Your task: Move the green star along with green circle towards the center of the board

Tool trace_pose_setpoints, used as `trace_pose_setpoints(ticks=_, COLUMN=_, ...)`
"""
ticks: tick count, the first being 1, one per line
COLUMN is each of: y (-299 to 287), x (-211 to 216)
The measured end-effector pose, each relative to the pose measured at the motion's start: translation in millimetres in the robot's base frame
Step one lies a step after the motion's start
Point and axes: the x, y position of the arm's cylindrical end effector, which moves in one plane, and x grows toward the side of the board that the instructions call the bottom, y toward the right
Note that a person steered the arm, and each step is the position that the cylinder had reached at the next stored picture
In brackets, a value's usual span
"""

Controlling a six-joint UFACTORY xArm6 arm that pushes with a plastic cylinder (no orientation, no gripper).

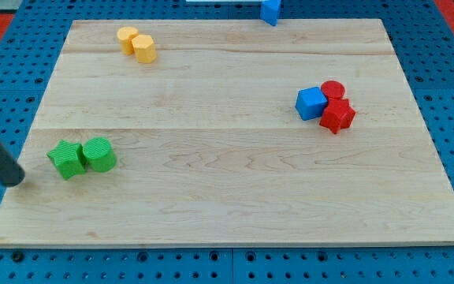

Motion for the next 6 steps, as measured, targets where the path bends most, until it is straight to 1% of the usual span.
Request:
trace_pose_setpoints(ticks=1, y=33, x=-13)
trace_pose_setpoints(ticks=4, y=127, x=-13)
trace_pose_setpoints(ticks=5, y=112, x=-13)
trace_pose_setpoints(ticks=6, y=119, x=-17)
